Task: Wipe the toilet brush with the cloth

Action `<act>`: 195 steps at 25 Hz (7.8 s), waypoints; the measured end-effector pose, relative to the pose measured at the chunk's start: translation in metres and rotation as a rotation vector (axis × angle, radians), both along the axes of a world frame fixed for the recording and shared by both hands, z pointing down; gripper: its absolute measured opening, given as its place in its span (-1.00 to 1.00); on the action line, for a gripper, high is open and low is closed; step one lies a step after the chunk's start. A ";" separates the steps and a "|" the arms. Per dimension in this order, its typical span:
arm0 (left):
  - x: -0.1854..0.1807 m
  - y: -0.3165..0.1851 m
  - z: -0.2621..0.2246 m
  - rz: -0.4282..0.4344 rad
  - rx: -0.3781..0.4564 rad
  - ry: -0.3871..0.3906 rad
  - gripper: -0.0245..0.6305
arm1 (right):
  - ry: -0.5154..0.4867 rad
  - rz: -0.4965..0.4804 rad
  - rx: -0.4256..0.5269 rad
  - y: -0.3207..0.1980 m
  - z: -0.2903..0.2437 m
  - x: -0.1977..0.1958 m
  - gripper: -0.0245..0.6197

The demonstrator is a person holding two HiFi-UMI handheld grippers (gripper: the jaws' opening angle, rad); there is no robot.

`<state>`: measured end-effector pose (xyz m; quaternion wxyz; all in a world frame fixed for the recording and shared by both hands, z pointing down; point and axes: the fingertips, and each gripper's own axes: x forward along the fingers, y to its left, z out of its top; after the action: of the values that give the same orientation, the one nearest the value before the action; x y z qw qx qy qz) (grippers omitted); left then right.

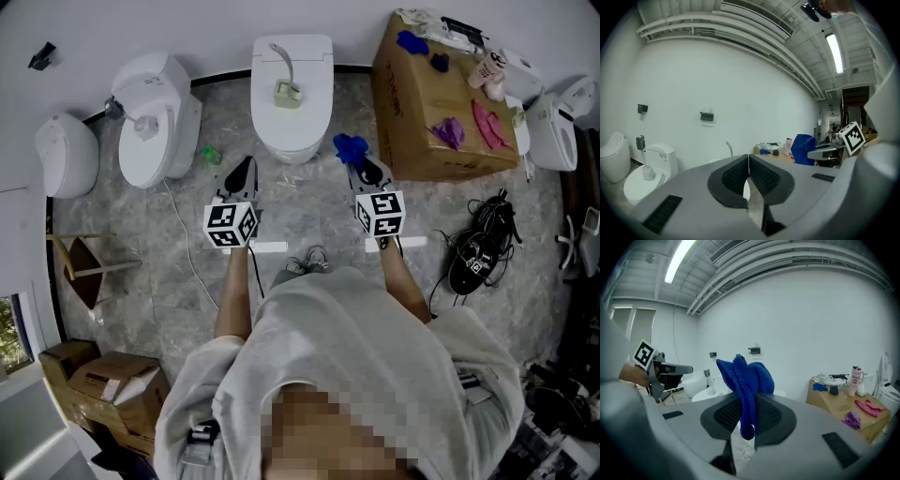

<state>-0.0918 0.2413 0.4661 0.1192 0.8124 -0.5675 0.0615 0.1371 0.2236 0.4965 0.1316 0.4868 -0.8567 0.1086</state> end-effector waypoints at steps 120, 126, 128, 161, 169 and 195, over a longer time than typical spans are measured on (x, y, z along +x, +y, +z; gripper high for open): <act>0.004 -0.403 0.084 0.211 -0.206 -0.090 -0.85 | -0.004 -0.125 -0.481 -0.393 0.175 -0.102 -0.65; 0.003 -0.402 0.086 0.203 -0.204 -0.092 -0.85 | -0.052 -0.298 -0.282 -0.417 0.081 -0.139 -0.65; 0.003 -0.402 0.086 0.200 -0.203 -0.090 -0.85 | -0.052 -0.359 -0.244 -0.416 0.061 -0.152 -0.65; 0.000 -0.407 0.086 0.174 -0.197 -0.081 -0.85 | 0.064 -0.345 -0.570 -0.371 0.199 -0.143 -0.65; 0.000 -0.408 0.085 0.178 -0.197 -0.083 -0.85 | 0.128 -0.298 -0.723 -0.342 0.247 -0.124 -0.65; -0.001 -0.412 0.087 0.183 -0.192 -0.090 -0.85 | -0.056 -0.322 -0.224 -0.376 0.054 -0.166 -0.65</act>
<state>-0.0929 -0.1708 0.5532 0.1647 0.8420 -0.4873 0.1624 -0.0294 -0.1523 0.5502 0.1766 0.3226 -0.9094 0.1942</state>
